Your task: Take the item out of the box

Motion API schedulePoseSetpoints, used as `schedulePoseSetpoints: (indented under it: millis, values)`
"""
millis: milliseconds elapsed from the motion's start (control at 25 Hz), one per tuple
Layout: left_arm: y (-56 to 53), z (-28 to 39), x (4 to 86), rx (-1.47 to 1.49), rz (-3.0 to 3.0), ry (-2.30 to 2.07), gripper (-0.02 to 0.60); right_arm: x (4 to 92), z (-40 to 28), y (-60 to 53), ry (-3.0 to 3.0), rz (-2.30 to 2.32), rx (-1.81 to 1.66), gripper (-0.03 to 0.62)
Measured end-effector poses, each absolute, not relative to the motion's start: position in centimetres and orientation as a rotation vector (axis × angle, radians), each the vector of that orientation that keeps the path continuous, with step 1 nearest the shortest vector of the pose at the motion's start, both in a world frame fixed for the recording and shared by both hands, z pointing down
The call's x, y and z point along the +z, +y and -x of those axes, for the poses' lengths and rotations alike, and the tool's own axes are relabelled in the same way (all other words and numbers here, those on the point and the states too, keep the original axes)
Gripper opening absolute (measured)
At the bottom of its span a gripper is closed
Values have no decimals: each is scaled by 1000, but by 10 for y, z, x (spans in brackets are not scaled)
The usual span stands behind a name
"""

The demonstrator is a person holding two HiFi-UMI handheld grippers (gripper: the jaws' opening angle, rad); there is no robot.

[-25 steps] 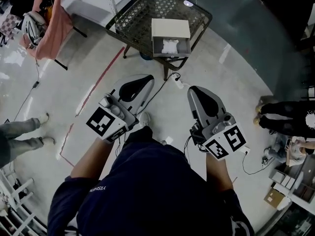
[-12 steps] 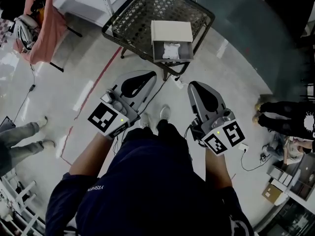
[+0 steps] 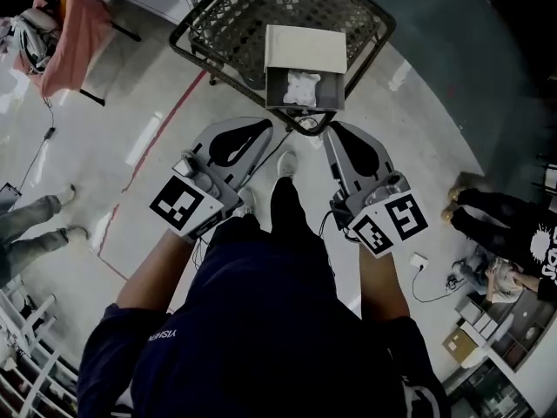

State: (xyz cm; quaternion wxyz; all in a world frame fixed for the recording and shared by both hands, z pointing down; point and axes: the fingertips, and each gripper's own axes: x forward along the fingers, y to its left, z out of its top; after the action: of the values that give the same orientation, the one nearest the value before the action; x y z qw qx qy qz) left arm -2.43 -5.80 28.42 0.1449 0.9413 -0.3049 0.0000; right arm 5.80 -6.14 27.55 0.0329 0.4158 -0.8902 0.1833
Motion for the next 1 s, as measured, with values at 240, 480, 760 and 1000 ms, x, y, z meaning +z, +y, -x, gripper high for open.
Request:
schedulePoseSetpoints:
  millis: [240,480,760,1000]
  values:
    - [-108,5,329,67,-2649,-921,6,326,-71,-122,-2710,-1182,666,25]
    - [-147,-7,371,123,-2572,-976,6,378,-81,-167,-2656,-1083,750,25]
    - [-175,-2,405,162,-2476,-1045,6,433,-73,-200,-2560,-923,804,26]
    - [-186,0,437,171,-2382,-1074,6,476,-71,-216,-2479,-802,827,82]
